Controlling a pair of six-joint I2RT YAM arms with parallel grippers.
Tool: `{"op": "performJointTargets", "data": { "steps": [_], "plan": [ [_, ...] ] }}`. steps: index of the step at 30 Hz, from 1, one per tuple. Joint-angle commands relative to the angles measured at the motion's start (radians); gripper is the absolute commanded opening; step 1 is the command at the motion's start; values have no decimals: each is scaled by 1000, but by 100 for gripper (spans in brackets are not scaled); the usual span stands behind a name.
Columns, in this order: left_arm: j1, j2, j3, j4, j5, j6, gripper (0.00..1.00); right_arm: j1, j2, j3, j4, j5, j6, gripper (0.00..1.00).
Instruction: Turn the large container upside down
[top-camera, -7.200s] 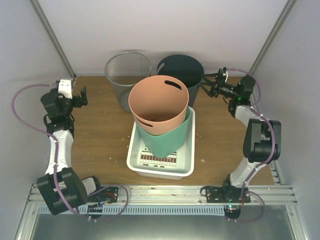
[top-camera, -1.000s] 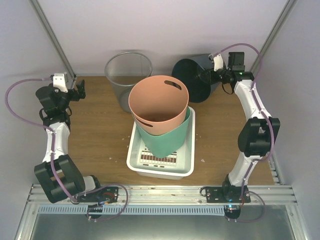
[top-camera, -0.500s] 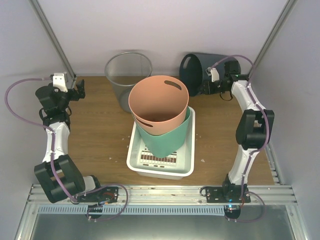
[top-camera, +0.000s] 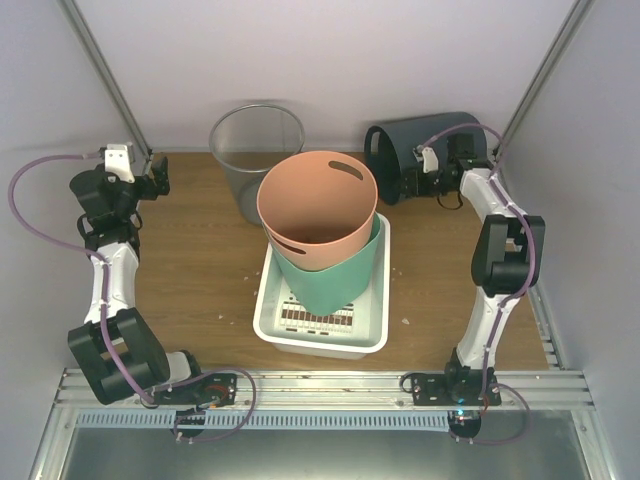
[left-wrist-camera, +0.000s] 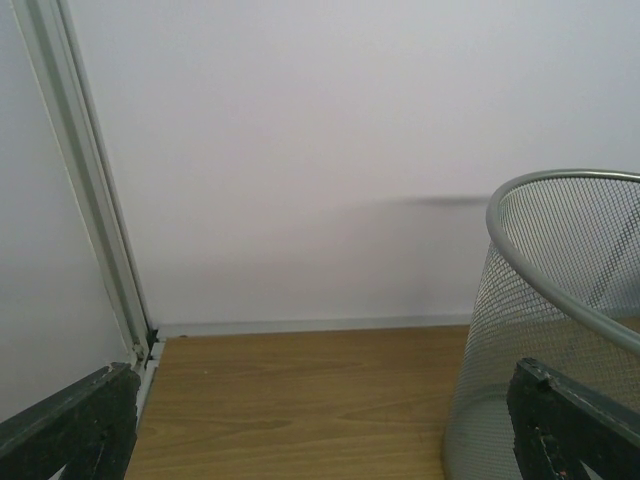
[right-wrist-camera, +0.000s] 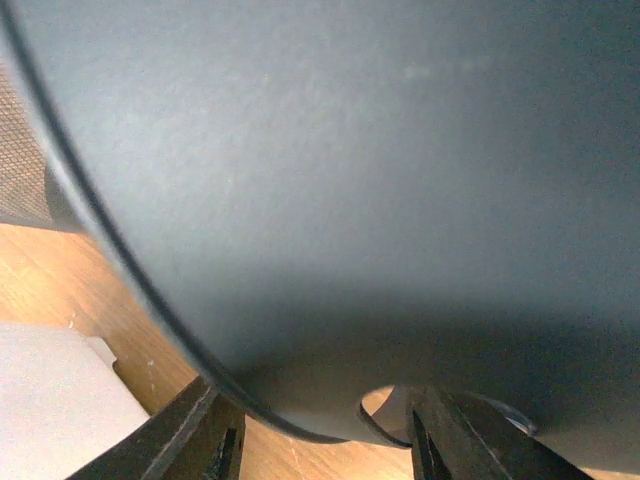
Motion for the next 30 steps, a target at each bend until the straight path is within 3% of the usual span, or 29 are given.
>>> {"op": "performJointTargets", "data": {
  "steps": [1, 8, 13, 21, 30],
  "plan": [
    [8, -4, 32, 24, 1, 7, 99, 4, -34, -130, 171, -33, 117, 47],
    [8, -15, 39, 19, -4, 20, 99, 64, -58, -278, 450, -5, 178, 44],
    [8, -18, 46, 12, -6, 22, 99, 76, -54, -317, 610, 41, 196, 23],
    [8, -19, 50, 9, -10, 30, 99, 78, 5, -319, 781, 88, 209, 1],
    [8, -28, 51, 1, -23, 47, 99, 97, 16, -290, 803, 167, 178, 1]
  ]
}}
